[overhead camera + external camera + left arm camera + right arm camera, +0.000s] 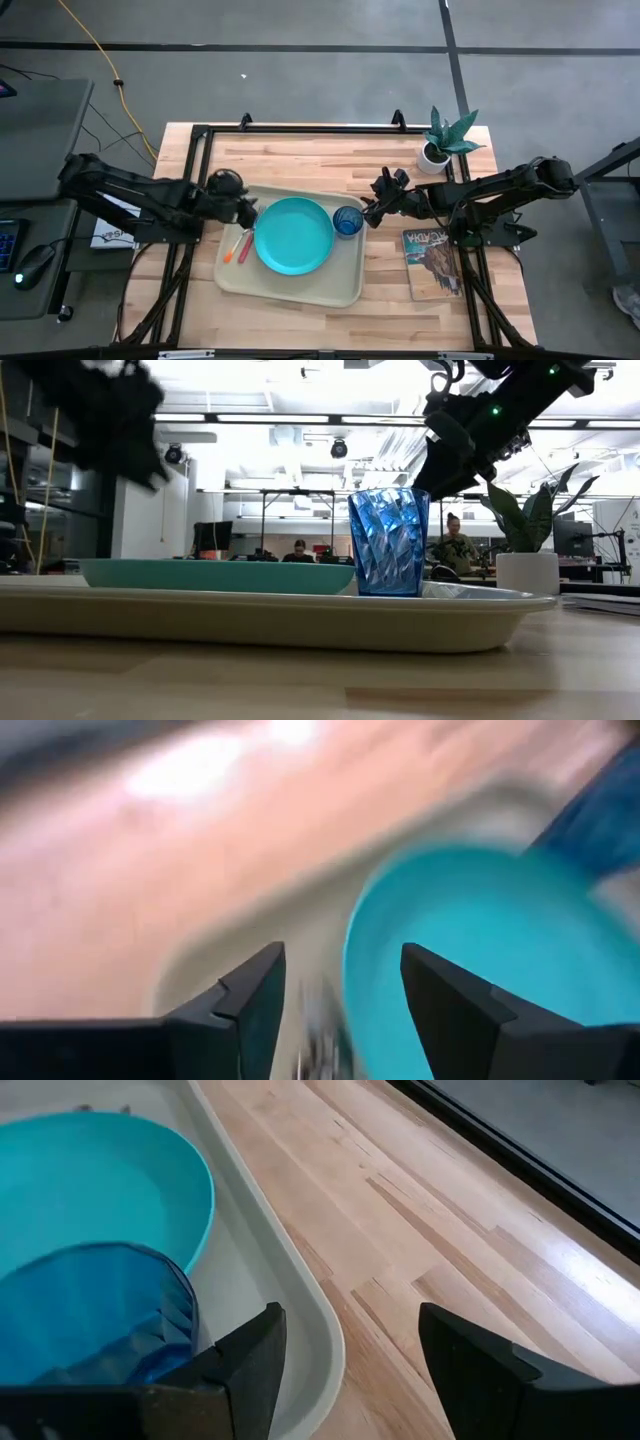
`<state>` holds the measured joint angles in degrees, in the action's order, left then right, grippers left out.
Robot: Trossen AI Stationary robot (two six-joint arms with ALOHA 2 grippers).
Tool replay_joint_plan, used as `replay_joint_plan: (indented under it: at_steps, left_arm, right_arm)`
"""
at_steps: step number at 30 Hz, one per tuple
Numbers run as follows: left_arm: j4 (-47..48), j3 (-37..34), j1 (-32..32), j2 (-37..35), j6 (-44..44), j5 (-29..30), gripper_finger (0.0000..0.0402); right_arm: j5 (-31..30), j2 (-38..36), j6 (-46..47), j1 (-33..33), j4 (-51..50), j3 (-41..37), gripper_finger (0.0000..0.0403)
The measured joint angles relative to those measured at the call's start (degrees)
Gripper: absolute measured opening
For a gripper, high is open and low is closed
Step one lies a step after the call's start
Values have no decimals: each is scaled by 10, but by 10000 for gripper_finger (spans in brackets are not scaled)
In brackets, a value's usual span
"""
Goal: Pick and place plate/cup/fork/spoon on tray
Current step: Return to Home Position
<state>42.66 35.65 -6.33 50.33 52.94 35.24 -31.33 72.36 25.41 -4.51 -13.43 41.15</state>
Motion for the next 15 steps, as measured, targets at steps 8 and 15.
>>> replay_joint_plan:
  at_steps: [8,15]
  left_arm:
    - [-205,4,0,-90,-346,26,184]
    - [-388,-63,0,-128,-479,-21,184]
  right_arm:
    - [1,0,1,0,44,0,220]
    - [40,0,1,0,101,0,220]
